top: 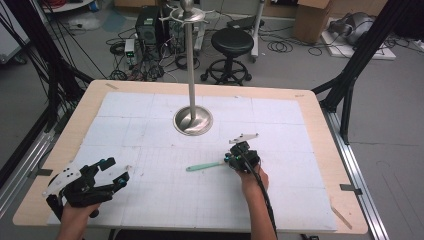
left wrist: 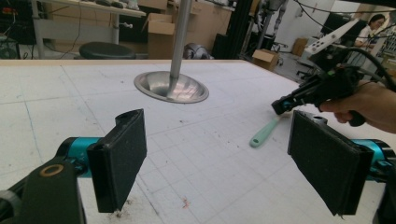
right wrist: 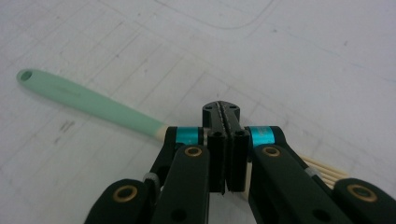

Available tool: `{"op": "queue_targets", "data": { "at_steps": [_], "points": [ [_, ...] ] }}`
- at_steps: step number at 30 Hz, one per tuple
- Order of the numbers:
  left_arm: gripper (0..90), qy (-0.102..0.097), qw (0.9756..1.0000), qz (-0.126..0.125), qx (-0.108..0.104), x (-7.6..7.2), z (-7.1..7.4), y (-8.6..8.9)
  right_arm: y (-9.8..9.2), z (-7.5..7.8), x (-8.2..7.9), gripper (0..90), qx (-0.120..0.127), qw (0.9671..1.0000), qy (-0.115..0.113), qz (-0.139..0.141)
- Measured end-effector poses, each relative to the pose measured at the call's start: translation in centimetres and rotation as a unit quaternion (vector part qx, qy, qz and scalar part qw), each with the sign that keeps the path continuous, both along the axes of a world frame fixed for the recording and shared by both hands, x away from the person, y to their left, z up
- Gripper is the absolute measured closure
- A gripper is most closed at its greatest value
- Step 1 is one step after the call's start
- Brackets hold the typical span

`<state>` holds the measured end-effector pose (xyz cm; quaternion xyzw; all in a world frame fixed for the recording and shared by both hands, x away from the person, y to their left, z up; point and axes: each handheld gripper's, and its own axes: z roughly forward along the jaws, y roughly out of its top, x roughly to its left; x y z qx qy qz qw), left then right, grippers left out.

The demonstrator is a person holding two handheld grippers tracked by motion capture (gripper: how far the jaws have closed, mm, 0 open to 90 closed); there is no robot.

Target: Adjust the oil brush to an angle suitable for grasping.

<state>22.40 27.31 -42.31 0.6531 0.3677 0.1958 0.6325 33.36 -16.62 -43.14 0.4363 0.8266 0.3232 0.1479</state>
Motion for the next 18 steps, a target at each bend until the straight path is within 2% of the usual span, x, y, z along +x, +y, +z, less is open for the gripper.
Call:
{"op": "queue_targets", "data": {
  "at_steps": [1,4,9,12,18],
  "points": [
    [20.1,0.000,1.0000,0.001,-0.002,0.0,0.0,0.0,-0.6,0.0,-0.7,89.2,0.006,1.0000,0.000,-0.001],
    [20.0,0.001,1.0000,0.002,-0.003,0.0,-0.1,0.0,-1.5,0.0,-1.5,89.2,0.015,0.9998,0.006,-0.009],
    [20.0,-0.004,1.0000,0.001,0.000,-0.1,0.1,0.0,-2.1,0.0,-2.9,89.2,0.015,0.9998,0.007,-0.013],
    [20.0,-0.003,1.0000,0.003,0.000,-0.1,0.1,0.1,-2.9,-0.1,-4.3,89.2,0.032,0.9991,0.002,-0.027],
    [20.0,-0.005,1.0000,0.003,0.001,-0.1,0.1,0.1,-3.6,-0.2,-5.5,89.2,0.026,0.9992,0.011,-0.028]
  ]
}}
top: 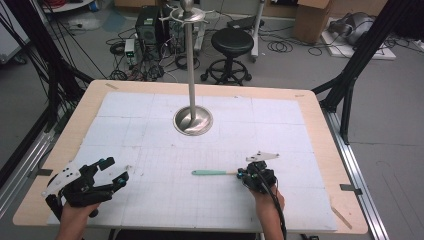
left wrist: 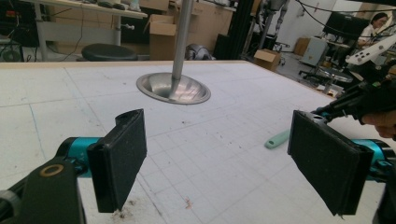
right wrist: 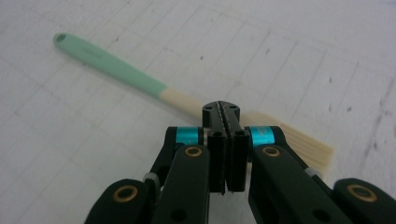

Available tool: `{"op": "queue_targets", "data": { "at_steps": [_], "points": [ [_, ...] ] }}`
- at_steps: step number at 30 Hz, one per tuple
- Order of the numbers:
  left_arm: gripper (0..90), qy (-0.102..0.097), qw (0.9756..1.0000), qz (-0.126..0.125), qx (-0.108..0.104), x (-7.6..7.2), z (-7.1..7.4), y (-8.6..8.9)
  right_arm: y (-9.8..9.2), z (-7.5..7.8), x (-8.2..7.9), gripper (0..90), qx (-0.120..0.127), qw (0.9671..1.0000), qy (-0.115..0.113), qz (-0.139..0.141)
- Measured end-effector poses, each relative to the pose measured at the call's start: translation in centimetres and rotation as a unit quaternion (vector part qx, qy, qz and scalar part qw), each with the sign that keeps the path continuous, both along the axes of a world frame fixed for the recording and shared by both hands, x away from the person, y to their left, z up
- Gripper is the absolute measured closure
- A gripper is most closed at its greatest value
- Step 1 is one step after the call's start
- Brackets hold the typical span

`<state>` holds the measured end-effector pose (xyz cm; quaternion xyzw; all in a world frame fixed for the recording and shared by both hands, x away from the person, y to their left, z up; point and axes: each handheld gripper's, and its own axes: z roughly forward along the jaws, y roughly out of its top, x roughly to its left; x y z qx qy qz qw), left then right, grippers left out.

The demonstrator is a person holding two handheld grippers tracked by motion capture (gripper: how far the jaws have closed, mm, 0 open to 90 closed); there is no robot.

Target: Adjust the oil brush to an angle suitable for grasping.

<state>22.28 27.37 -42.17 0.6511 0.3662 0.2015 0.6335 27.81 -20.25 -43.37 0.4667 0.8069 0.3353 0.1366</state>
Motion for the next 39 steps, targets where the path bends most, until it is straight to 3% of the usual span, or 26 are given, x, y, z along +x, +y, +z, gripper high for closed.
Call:
{"op": "queue_targets", "data": {
  "at_steps": [1,3,5,8,11,13,15,16,19,25,28,32,37,39],
  "points": [
    [20.0,0.000,1.0000,0.000,0.000,0.0,0.0,0.0,0.0,-0.2,-0.3,89.2,-0.010,0.9999,0.004,0.003],
    [20.0,0.000,1.0000,0.000,0.001,0.0,0.0,-0.1,-0.2,-0.3,-0.5,89.2,-0.006,1.0000,-0.004,0.002],
    [20.0,-0.001,1.0000,-0.002,0.002,0.1,0.0,-0.2,-0.8,-0.1,-0.8,89.2,0.022,0.9994,-0.024,-0.008],
    [20.0,0.000,1.0000,-0.001,0.004,0.1,0.0,-0.2,-1.0,0.1,-1.0,89.2,0.045,0.9984,-0.036,-0.004],
    [20.0,0.002,1.0000,-0.002,0.003,0.3,-0.1,-0.3,-0.1,0.2,-1.1,89.2,0.072,0.9962,-0.045,0.022],
    [20.0,0.002,1.0000,-0.001,0.002,0.3,-0.1,-0.2,1.0,0.3,-1.0,89.2,0.076,0.9952,-0.046,0.040],
    [20.0,0.001,1.0000,-0.002,0.002,0.3,0.0,-0.2,3.3,-0.1,-0.7,89.2,0.067,0.9945,-0.042,0.069],
    [20.0,0.000,1.0000,-0.003,0.003,0.2,0.0,-0.2,3.3,-0.1,-0.7,89.2,0.067,0.9945,-0.042,0.069],
    [20.0,0.000,1.0000,-0.002,0.000,0.1,0.0,-0.2,6.3,-0.9,0.2,89.2,0.055,0.9932,-0.031,0.098],
    [20.0,0.006,1.0000,-0.003,-0.001,0.4,-0.2,-0.2,8.6,-1.0,1.4,89.2,0.034,0.9911,-0.029,0.125],
    [20.0,0.002,1.0000,-0.002,-0.002,0.4,-0.1,-0.1,8.8,-1.0,2.1,89.2,0.026,0.9924,-0.034,0.116],
    [20.0,0.004,1.0000,-0.003,-0.001,0.4,-0.2,-0.1,8.8,-1.0,2.8,89.2,0.004,0.9954,-0.049,0.082],
    [20.0,0.000,1.0000,-0.007,0.002,0.2,-0.1,-0.3,7.0,-0.8,3.7,89.2,-0.015,0.9984,-0.047,0.026],
    [20.0,0.000,1.0000,-0.008,0.004,0.3,-0.1,-0.3,6.6,-0.8,3.7,89.2,-0.017,0.9986,-0.045,0.021]
  ]
}}
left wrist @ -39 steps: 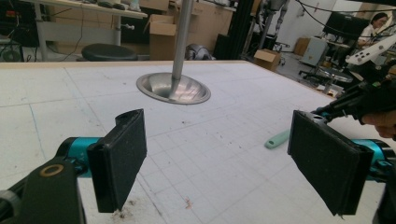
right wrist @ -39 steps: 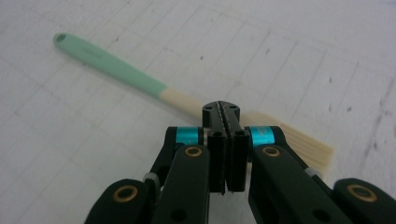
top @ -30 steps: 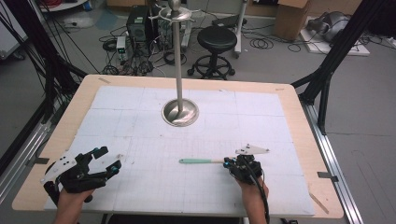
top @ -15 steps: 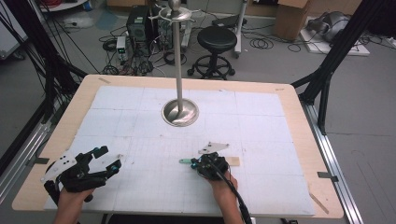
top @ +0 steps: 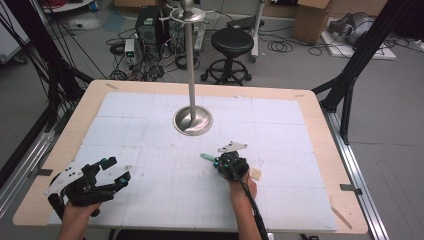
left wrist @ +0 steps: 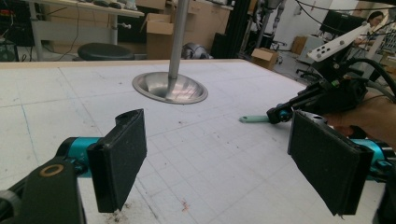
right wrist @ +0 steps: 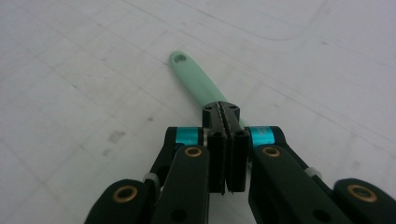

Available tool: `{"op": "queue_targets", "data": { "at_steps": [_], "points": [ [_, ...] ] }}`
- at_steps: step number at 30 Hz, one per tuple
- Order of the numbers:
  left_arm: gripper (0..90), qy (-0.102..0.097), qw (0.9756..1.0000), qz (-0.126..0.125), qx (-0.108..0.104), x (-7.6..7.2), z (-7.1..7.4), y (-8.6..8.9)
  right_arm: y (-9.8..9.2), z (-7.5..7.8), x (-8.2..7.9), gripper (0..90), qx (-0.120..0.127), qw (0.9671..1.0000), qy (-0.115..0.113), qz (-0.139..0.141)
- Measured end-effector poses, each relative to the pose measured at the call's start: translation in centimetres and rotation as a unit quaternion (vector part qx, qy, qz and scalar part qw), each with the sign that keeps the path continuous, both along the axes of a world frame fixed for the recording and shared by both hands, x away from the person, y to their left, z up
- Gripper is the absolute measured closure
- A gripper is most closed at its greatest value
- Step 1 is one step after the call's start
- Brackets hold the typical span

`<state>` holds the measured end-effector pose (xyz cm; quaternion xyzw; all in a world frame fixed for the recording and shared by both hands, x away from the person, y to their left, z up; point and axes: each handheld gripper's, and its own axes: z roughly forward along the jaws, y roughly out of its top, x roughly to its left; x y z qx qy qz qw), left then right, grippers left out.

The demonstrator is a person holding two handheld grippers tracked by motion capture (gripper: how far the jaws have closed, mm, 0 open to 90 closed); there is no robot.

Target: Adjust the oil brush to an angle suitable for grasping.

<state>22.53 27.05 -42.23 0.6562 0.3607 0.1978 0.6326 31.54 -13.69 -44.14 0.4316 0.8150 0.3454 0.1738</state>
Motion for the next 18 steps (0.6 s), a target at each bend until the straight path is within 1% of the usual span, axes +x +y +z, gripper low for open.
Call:
{"op": "queue_targets", "data": {
  "at_steps": [1,2,3,4,5,7,9,10,11,12,14,15,18],
  "points": [
    [20.1,0.001,1.0000,0.000,-0.002,0.0,0.0,0.0,-0.5,0.1,0.0,89.1,0.002,1.0000,0.001,-0.006],
    [20.0,0.002,1.0000,0.000,-0.001,0.0,0.0,0.0,-1.0,0.3,0.0,89.2,0.011,0.9999,-0.001,-0.010],
    [20.0,0.002,1.0000,0.000,-0.001,0.0,0.0,0.0,-2.2,1.0,-0.2,89.2,0.029,0.9993,-0.016,-0.020],
    [20.0,0.002,1.0000,0.000,-0.001,0.0,0.0,0.0,-2.2,1.0,-0.2,89.2,0.029,0.9993,-0.016,-0.020],
    [20.0,0.002,1.0000,0.001,-0.001,0.0,0.0,-0.1,-2.9,1.3,-0.3,89.1,0.032,0.9989,-0.024,-0.025],
    [20.1,0.001,1.0000,0.000,-0.001,0.0,0.0,-0.1,-4.4,1.7,-0.4,89.2,0.031,0.9982,-0.027,-0.043],
    [20.0,0.001,1.0000,0.000,-0.002,0.0,0.0,-0.1,-5.8,1.6,-0.5,89.1,0.028,0.9976,-0.018,-0.060],
    [20.0,0.001,1.0000,0.000,-0.003,0.0,0.0,-0.1,-6.4,1.3,-0.5,89.2,0.028,0.9973,-0.009,-0.067],
    [20.0,0.000,1.0000,0.000,-0.002,0.0,0.0,-0.1,-6.6,1.1,-0.6,89.2,0.028,0.9974,-0.005,-0.066],
    [20.0,0.000,1.0000,0.000,-0.001,0.0,0.0,-0.1,-6.7,0.8,-0.6,89.2,0.025,0.9974,0.003,-0.067],
    [20.0,0.001,1.0000,0.000,-0.002,0.1,0.0,-0.1,-6.7,0.4,-0.5,89.1,0.011,0.9980,0.012,-0.062],
    [20.0,0.002,1.0000,-0.002,0.000,0.0,0.0,-0.1,-6.7,0.3,-0.5,89.1,0.008,0.9980,0.017,-0.061],
    [20.1,0.001,1.0000,0.000,-0.003,0.1,0.0,-0.1,-7.1,0.2,-0.6,89.2,0.009,0.9974,0.027,-0.067]
  ]
}}
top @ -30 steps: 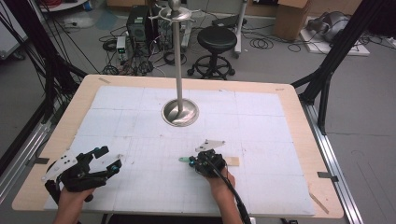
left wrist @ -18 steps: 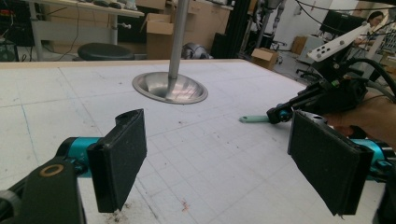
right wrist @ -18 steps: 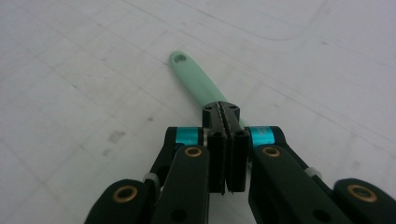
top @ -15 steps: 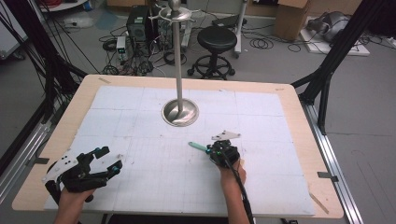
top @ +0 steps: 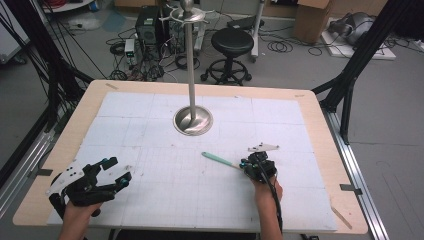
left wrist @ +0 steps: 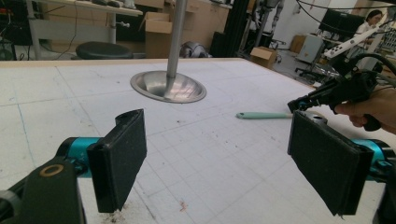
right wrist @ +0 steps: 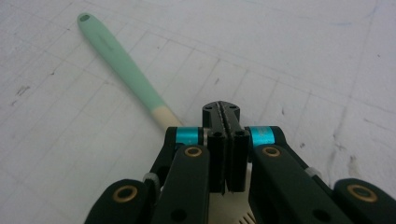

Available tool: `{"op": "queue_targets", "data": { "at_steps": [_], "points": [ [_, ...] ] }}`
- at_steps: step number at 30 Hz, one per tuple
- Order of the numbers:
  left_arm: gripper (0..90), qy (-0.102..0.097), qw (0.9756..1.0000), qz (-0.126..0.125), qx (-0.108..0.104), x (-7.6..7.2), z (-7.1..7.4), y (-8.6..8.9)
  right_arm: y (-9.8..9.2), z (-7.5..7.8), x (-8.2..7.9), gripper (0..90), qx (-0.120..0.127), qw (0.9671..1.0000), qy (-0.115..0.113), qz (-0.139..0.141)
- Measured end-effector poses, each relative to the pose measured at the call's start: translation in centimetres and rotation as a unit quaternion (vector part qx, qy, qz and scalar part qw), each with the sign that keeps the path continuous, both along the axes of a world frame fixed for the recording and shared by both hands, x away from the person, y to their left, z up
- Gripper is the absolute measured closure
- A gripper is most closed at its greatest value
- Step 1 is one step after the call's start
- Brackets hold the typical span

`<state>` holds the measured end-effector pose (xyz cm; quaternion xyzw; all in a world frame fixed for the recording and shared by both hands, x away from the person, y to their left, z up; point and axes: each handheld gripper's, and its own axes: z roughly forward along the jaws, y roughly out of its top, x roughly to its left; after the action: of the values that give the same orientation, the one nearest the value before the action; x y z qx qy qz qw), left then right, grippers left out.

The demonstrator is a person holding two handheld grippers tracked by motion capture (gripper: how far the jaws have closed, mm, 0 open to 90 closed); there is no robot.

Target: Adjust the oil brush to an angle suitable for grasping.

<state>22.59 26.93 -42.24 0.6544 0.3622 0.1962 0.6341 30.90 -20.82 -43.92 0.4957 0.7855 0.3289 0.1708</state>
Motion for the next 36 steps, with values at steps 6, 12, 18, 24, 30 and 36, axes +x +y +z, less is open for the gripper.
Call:
{"op": "queue_targets", "data": {
  "at_steps": [6,12,18,24,30,36],
  "points": [
    [20.0,0.000,1.0000,0.002,-0.002,0.0,0.0,0.1,-0.9,0.2,-1.3,89.3,-0.002,1.0000,-0.002,0.005],
    [20.1,0.000,1.0000,0.000,0.002,0.1,0.0,-0.1,-2.3,0.1,-3.6,89.3,0.007,0.9999,-0.013,0.003],
    [20.0,0.008,0.9999,0.005,-0.006,0.3,-0.2,0.2,-3.6,0.3,-5.0,88.9,0.044,0.9987,-0.025,0.003],
    [20.0,0.006,1.0000,-0.004,0.001,0.1,-0.2,-0.4,-5.7,3.5,-7.8,66.2,0.073,0.9927,-0.096,0.005],
    [20.0,-0.013,0.9998,-0.013,0.002,-0.5,0.4,-0.9,-8.5,5.1,-11.8,25.1,0.083,0.9809,-0.175,-0.021],
    [19.5,-0.016,0.9998,-0.007,-0.008,-0.4,0.4,-0.7,-10.4,5.2,-14.6,17.3,0.064,0.9753,-0.211,-0.018]
  ]
}}
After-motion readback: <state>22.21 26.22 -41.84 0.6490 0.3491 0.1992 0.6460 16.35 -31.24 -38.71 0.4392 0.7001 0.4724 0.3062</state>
